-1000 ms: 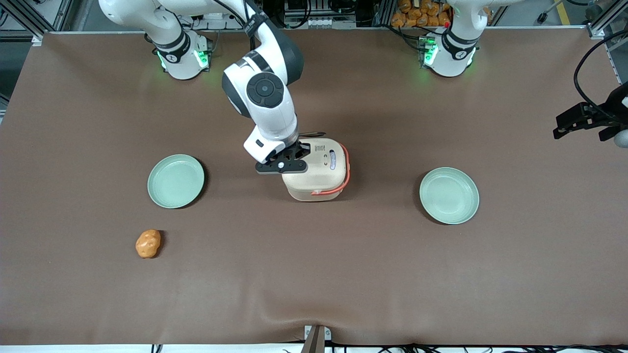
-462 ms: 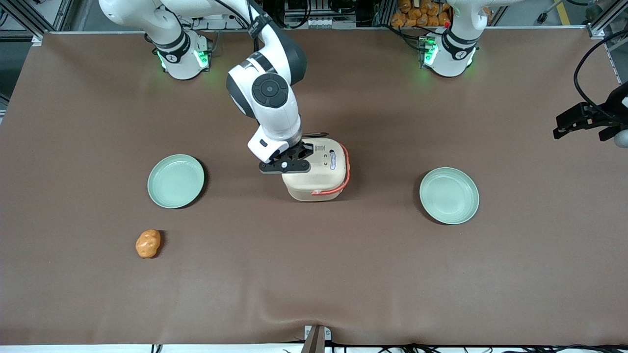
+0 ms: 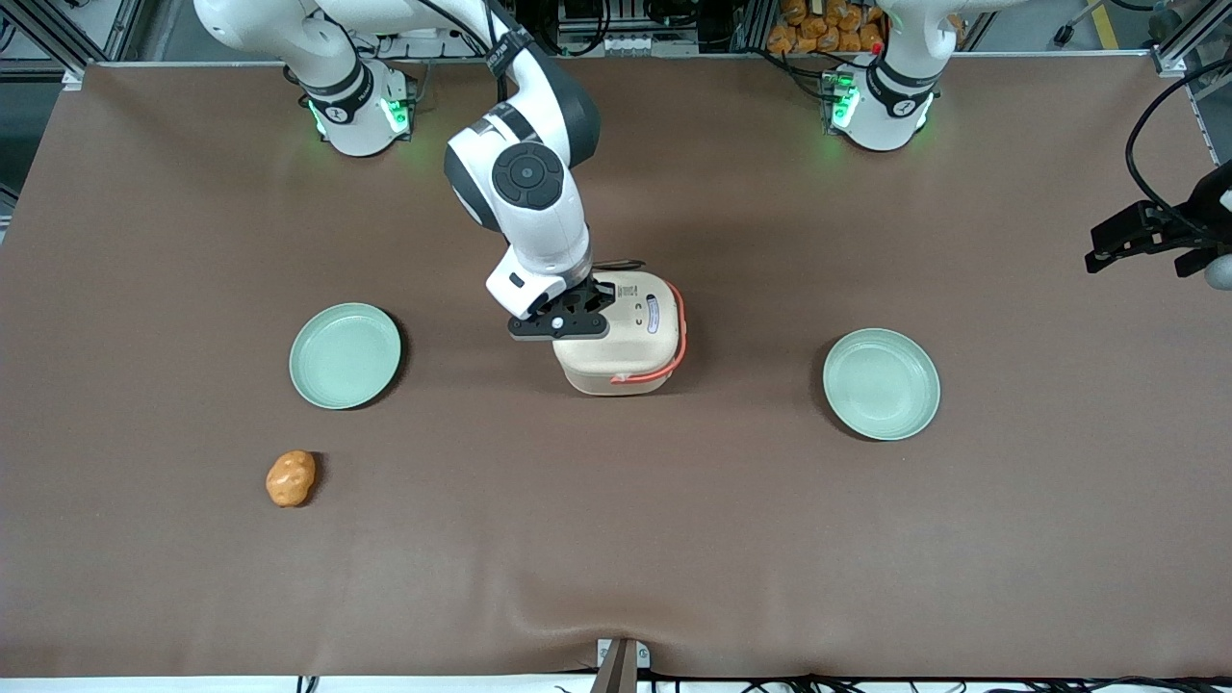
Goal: Press rice cooker button with right arm
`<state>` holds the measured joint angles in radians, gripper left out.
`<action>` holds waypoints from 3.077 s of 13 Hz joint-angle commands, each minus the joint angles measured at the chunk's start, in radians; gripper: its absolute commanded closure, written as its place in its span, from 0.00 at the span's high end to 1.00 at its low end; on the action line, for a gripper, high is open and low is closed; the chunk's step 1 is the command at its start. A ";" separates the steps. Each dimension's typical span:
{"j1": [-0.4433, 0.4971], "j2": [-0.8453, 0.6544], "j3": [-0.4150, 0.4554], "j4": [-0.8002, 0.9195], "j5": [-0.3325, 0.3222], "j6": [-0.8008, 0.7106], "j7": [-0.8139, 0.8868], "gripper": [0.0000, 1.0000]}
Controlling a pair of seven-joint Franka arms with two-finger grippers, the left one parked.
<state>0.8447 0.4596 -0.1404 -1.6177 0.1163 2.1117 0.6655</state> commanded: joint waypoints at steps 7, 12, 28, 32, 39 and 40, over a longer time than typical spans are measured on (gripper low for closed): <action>-0.073 -0.102 -0.024 0.242 0.011 -0.413 -0.039 0.95; -0.197 -0.266 -0.053 0.243 -0.003 -0.564 -0.107 1.00; -0.552 -0.542 -0.171 0.001 -0.099 -0.593 -0.827 1.00; -0.553 -0.552 -0.171 -0.016 -0.113 -0.570 -0.869 1.00; -0.541 -0.541 -0.163 0.016 -0.156 -0.556 -0.874 1.00; -0.539 -0.541 -0.162 0.016 -0.156 -0.558 -0.873 1.00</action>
<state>0.2987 -0.0597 -0.3072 -1.5914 -0.0121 1.5542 -0.2014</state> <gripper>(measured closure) 0.000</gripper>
